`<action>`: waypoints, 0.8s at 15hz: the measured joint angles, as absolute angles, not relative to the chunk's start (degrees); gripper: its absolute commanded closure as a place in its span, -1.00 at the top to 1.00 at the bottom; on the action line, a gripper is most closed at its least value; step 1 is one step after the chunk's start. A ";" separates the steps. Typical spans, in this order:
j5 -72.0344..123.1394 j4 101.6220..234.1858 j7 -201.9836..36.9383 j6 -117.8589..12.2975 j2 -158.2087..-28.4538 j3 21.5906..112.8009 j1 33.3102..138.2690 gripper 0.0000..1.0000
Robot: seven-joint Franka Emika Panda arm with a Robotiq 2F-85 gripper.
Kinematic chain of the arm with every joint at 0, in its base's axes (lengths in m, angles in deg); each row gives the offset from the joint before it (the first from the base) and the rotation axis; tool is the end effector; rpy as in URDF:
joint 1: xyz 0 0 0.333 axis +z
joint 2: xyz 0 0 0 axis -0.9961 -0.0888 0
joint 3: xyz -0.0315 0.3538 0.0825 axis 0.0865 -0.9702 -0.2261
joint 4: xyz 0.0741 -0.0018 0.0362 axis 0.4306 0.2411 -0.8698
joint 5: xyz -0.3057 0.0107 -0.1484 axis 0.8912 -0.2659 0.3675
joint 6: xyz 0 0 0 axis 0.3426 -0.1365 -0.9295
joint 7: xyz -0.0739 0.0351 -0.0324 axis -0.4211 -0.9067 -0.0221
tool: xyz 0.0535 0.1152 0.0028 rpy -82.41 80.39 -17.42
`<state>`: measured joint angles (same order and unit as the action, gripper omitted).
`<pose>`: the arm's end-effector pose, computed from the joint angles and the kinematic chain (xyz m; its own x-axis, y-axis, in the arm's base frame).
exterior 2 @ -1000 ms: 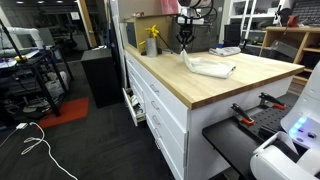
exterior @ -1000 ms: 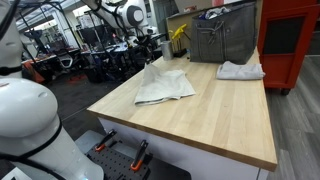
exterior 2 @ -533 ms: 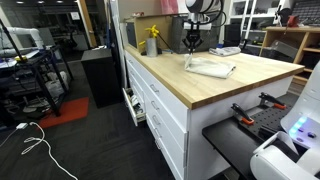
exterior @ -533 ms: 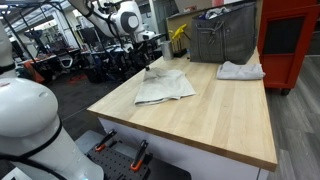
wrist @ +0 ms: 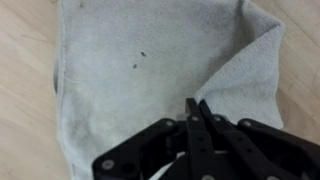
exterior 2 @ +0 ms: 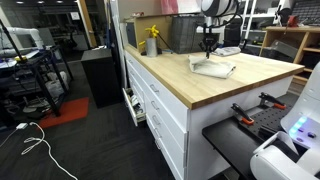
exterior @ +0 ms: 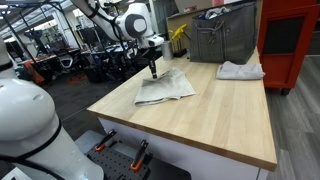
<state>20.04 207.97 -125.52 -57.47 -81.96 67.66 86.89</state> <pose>0.4889 -0.0196 0.3769 0.6164 -0.7874 0.0025 -0.7868 -0.6160 -0.0376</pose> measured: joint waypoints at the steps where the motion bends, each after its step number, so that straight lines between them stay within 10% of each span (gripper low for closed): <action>1: 20.04 208.94 -125.69 -57.47 -80.93 67.68 86.37 -0.99; 12: 22.47 219.74 -133.50 -57.59 -71.37 64.85 85.27 -0.99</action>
<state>22.47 219.74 -133.50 -57.59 -71.37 64.85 85.27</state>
